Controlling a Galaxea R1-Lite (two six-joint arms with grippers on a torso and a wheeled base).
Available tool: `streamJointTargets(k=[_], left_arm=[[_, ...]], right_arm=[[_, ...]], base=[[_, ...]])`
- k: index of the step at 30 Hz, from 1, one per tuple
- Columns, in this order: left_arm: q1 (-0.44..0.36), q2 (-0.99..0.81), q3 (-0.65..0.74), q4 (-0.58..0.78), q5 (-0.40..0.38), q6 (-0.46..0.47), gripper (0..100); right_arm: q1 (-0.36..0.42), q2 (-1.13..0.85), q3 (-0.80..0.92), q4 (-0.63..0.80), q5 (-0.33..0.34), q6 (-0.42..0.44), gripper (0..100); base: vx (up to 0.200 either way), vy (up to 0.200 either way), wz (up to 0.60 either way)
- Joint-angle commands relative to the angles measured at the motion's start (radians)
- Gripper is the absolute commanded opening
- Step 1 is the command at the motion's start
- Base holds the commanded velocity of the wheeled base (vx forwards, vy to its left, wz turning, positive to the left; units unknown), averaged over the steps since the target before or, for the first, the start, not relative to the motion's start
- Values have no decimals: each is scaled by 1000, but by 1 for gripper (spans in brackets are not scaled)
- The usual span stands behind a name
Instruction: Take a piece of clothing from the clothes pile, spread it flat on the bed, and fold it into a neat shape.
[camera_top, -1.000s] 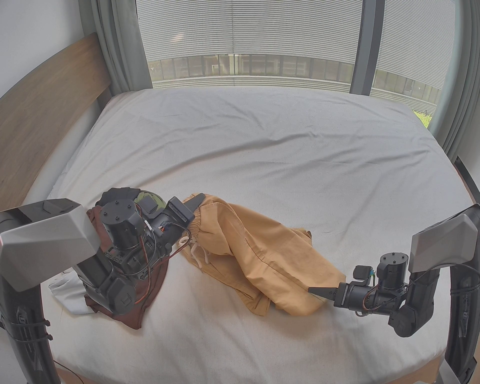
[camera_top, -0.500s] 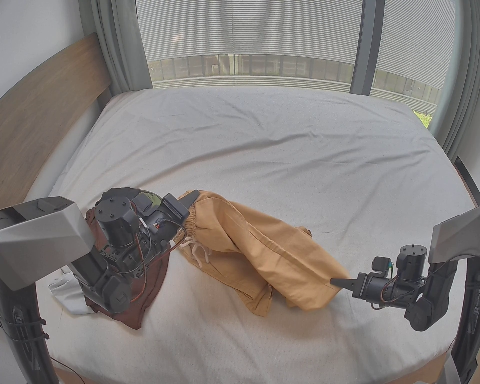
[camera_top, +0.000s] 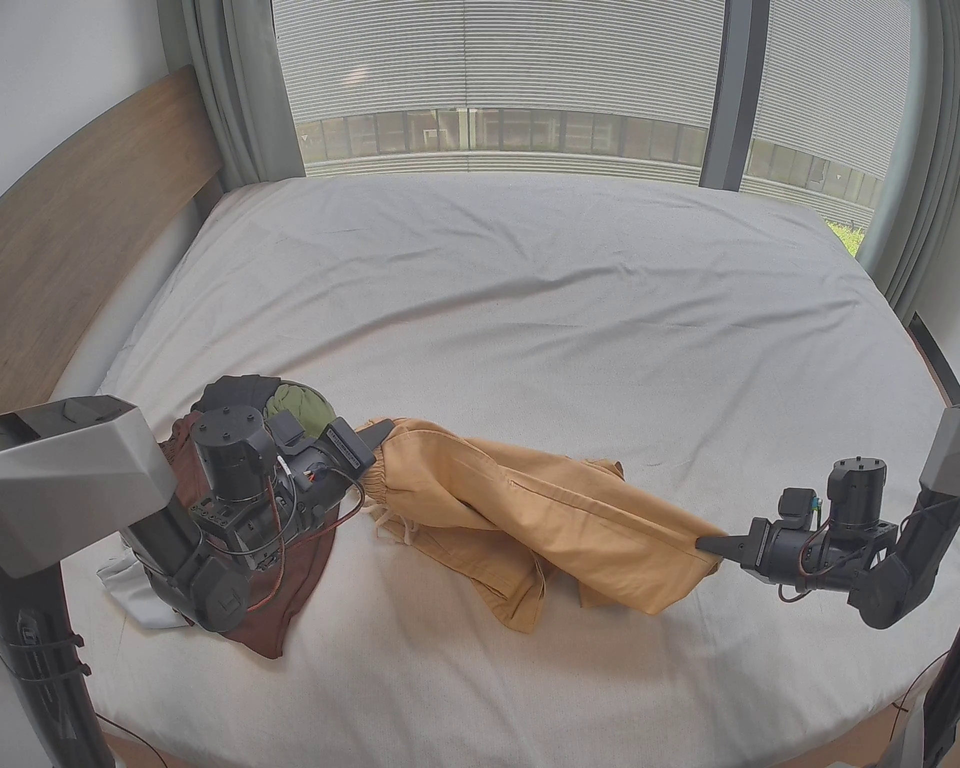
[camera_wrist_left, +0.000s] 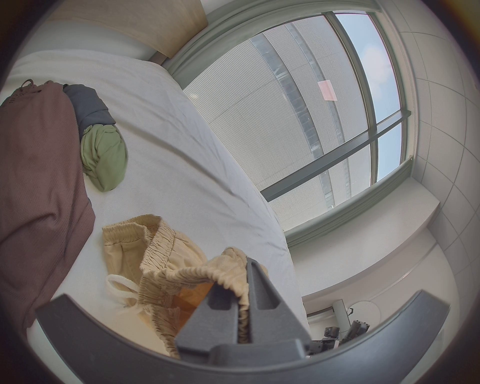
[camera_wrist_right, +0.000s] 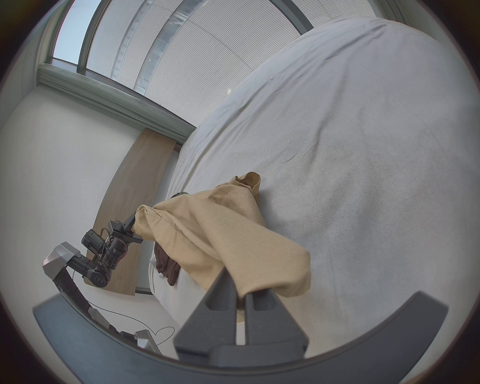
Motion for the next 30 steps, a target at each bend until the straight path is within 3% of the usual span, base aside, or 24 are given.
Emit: streamJointTargets(k=[1,5,10,17,24,25,30], left_arm=[[4,3,7,21,-1,6,0],[-1,10,18,35,-1,6,0],[-4,43,25,33,-1,16,0],[-5,92,32,21,1,35,0],[-4,94,27,16,3,33,0],[-4,92,27,16,3,35,0],[-4,94,25,12,3,33,0]], right_arm=[[-30,-118,-46,93,0,-41,0],[-66,-212,-101,268,31,-89,0],[-86,-259,-131,338,60,-90,0],[-76,-109,-140,269,134,-83,0],[-79,89,-131,96,131,-78,0],[-77,104,-129,82,131,-78,100],[-77,146,-121,33,127,-81,100]], base=[[0,0,0],[0,0,0],[0,0,0],[0,0,0],[0,0,0],[0,0,0],[0,0,0]])
